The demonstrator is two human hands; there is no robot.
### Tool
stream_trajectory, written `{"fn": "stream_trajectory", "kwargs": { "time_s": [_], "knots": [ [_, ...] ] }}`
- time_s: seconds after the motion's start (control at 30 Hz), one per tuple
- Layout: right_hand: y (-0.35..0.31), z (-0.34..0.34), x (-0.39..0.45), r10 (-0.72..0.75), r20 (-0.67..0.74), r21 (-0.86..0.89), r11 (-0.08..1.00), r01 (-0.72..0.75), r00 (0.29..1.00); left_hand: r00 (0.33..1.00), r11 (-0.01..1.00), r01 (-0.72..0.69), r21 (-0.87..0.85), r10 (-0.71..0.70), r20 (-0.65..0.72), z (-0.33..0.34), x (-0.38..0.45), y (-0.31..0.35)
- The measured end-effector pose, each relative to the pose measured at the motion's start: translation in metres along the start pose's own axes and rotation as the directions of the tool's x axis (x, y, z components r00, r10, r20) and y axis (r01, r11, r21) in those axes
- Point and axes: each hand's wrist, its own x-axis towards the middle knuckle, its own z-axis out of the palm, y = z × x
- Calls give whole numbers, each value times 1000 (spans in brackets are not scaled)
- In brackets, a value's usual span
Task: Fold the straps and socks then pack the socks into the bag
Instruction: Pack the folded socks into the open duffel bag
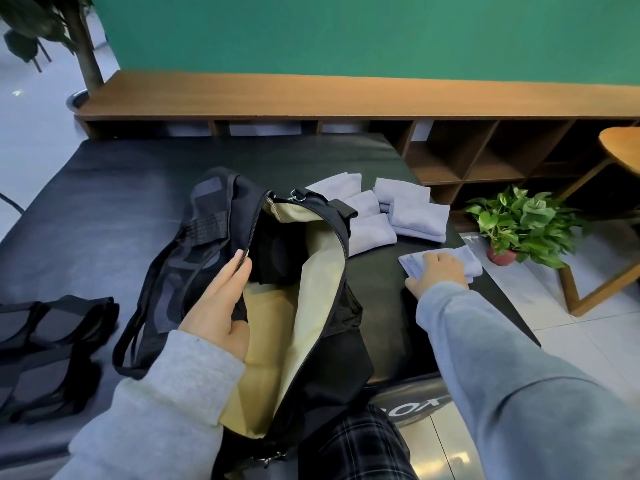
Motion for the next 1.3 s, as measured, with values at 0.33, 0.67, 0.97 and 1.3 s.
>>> {"fn": "stream_trajectory", "kwargs": {
  "time_s": [0.33,0.67,0.97,1.3],
  "knots": [
    [-11,-1,-114,-123,-47,299,945,131,991,1000,995,10,96,-11,13,-8,2,7],
    [0,15,-161,-324,-242,573,713,404,914,998,996,25,82,-29,51,-25,-2,3],
    [-4,24,-173,88,99,608,783,-130,991,997,993,29,113,-37,71,-24,-3,3],
    [-17,11,-186,2,148,632,769,-96,989,998,986,23,162,-33,56,-26,-6,4]
  ]
}}
